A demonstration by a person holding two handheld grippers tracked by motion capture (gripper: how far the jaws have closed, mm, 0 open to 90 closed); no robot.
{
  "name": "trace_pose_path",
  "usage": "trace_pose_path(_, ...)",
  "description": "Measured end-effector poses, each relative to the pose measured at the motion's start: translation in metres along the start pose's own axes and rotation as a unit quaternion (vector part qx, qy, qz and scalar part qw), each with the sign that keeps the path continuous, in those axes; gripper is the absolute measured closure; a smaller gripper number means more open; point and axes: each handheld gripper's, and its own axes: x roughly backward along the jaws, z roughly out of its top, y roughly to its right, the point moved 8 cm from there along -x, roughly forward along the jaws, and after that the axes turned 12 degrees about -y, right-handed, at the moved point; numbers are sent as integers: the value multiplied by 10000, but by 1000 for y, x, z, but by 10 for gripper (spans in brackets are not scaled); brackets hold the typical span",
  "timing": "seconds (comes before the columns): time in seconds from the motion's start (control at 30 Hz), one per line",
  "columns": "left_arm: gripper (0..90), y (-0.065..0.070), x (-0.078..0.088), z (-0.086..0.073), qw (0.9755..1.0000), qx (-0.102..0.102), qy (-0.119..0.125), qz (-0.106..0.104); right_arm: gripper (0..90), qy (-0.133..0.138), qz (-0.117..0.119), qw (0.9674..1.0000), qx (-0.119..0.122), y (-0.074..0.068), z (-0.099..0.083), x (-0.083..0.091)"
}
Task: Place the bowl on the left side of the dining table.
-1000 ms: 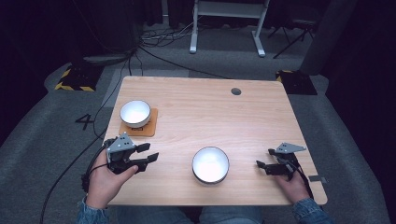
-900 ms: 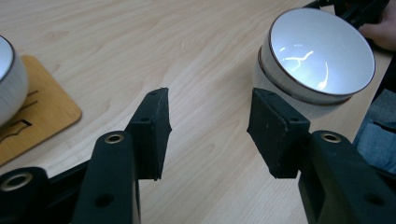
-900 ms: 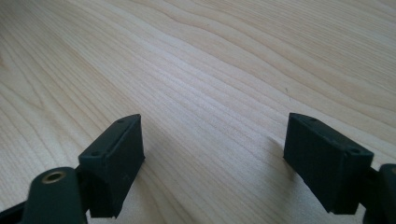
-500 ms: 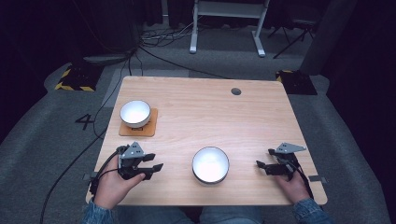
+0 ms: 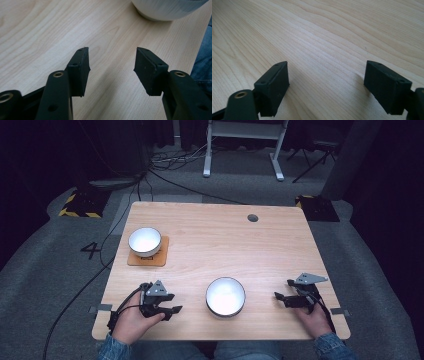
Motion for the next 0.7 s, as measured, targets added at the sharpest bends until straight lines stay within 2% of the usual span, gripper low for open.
trace_pose_path(0.1,452,1,-7,-2,9998,-78,-184,-8,201,0,-2,10000,12,0,0,0)
trace_pose_path(0.17,455,0,-12,-2,9997,-97,-206,119,202,12,25,10000,-17,-1,0,0)
trace_pose_path(0.23,461,1,-19,-2,9995,-110,-235,161,202,14,29,10000,-20,-1,0,0)
trace_pose_path(0.3,457,1,-25,-4,9989,-240,-349,208,202,23,32,10000,-20,-1,0,0)
trace_pose_path(0.4,420,2,-29,-2,9988,-364,-235,216,201,22,38,10000,-20,-1,0,0)
trace_pose_path(0.47,376,2,-32,-1,9981,-525,-158,278,201,22,38,10000,-21,-1,0,0)
trace_pose_path(0.53,301,3,-37,1,9975,-654,61,270,202,20,33,10000,-19,-1,0,0)
trace_pose_path(0.57,252,3,-39,2,9974,-659,88,276,202,17,33,10000,-17,-1,0,0)
trace_pose_path(0.7,230,4,-40,2,9975,-636,81,284,202,26,37,10000,-42,-2,0,0)
